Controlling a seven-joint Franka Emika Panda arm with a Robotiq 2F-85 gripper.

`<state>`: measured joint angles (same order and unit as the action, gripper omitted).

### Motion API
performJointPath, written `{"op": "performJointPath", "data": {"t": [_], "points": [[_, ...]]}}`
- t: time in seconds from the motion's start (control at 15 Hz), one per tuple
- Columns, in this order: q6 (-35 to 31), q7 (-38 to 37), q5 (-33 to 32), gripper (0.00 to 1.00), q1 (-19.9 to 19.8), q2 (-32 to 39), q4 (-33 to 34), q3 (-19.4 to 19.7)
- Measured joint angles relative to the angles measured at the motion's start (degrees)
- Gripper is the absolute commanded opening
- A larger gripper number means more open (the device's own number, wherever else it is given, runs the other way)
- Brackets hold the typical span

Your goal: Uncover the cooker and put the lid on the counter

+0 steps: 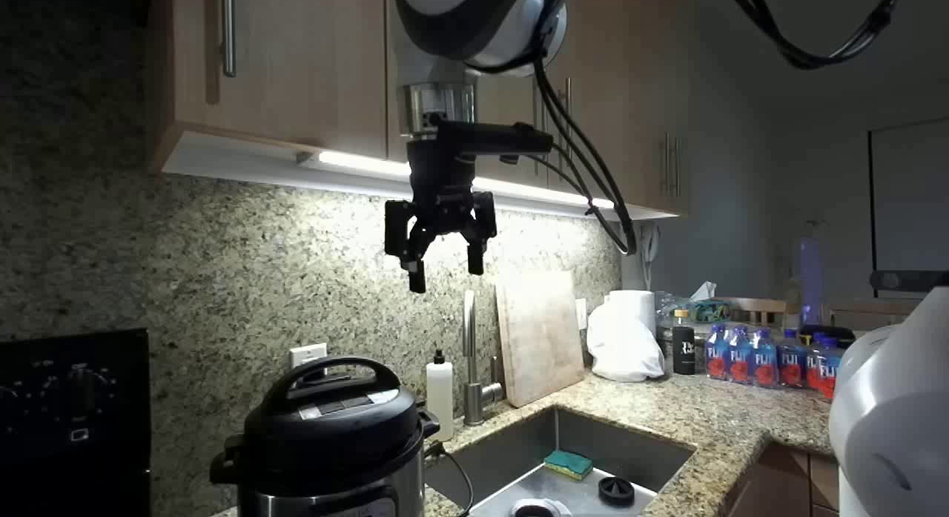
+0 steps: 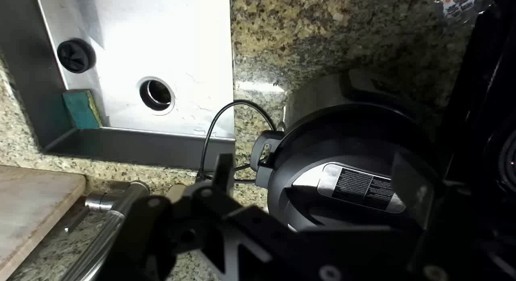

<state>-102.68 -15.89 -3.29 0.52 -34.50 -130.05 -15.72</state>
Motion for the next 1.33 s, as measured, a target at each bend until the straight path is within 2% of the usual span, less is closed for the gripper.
{"op": "performJointPath", "data": {"t": [0.87,1.13,1.33], "points": [[-0.19,0.09,0.0,1.0,0.85,0.17,-0.52,0.74],[-3.05,1.9,2.16,1.0,3.98,0.3,-6.23,3.76],[-8.6,2.09,4.02,1.0,5.83,0.13,-12.25,5.12]]}}
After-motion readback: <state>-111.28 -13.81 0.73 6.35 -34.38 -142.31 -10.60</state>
